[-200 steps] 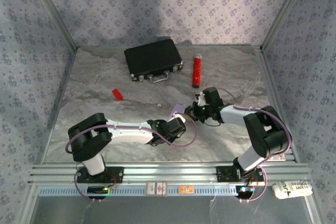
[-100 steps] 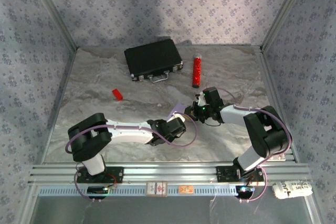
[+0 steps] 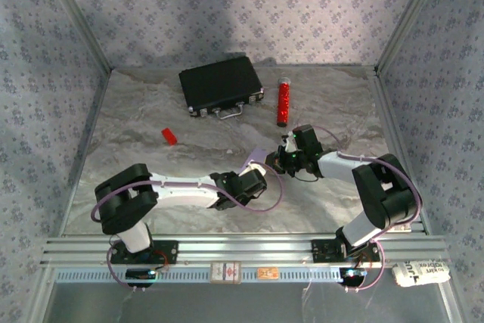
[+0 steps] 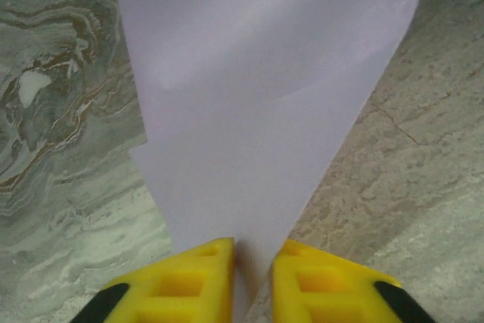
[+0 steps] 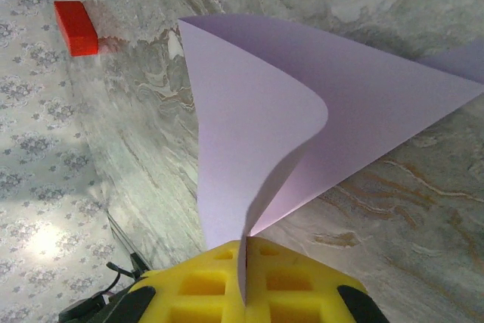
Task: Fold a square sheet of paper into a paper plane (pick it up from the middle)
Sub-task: Fold the wing for the fifth time at the center of the table.
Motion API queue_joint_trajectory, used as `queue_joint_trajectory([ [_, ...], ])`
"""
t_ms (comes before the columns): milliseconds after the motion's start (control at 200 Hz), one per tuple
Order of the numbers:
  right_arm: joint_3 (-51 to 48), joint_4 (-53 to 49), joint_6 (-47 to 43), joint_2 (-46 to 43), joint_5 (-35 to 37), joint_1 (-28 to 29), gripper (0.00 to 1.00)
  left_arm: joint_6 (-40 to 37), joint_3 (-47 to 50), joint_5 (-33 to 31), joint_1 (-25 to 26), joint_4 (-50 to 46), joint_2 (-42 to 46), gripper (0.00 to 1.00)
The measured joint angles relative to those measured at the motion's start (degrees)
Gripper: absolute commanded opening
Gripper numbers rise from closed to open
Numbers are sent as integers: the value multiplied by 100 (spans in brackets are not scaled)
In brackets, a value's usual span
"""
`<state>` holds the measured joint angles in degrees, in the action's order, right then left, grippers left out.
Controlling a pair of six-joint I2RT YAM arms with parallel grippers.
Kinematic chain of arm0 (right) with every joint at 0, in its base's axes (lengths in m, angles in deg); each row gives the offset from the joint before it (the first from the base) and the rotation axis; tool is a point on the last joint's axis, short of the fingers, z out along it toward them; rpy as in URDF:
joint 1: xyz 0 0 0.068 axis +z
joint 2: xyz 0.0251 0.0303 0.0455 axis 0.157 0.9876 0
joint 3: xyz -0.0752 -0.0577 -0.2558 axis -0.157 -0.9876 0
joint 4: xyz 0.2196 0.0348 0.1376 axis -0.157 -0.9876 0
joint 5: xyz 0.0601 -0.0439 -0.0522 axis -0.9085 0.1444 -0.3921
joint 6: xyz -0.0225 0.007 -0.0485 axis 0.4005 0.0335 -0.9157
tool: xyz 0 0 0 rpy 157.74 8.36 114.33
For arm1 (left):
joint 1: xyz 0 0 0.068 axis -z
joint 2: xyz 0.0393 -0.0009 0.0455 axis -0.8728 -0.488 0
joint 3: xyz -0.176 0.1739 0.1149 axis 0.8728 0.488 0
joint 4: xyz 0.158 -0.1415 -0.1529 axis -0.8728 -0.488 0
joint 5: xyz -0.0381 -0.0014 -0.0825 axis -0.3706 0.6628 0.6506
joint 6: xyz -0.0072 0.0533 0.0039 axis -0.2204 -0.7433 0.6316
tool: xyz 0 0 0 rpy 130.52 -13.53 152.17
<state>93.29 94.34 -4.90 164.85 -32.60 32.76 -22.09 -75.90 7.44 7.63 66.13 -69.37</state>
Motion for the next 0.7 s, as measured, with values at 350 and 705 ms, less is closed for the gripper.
queue_joint_trajectory([
  [350,13,-22,0,-2,-2,-24,2,-44,48,-37,2,26,68,26],
  [705,13,-37,-2,-2,-7,-24,2,-46,55,-59,2,125,68,12],
])
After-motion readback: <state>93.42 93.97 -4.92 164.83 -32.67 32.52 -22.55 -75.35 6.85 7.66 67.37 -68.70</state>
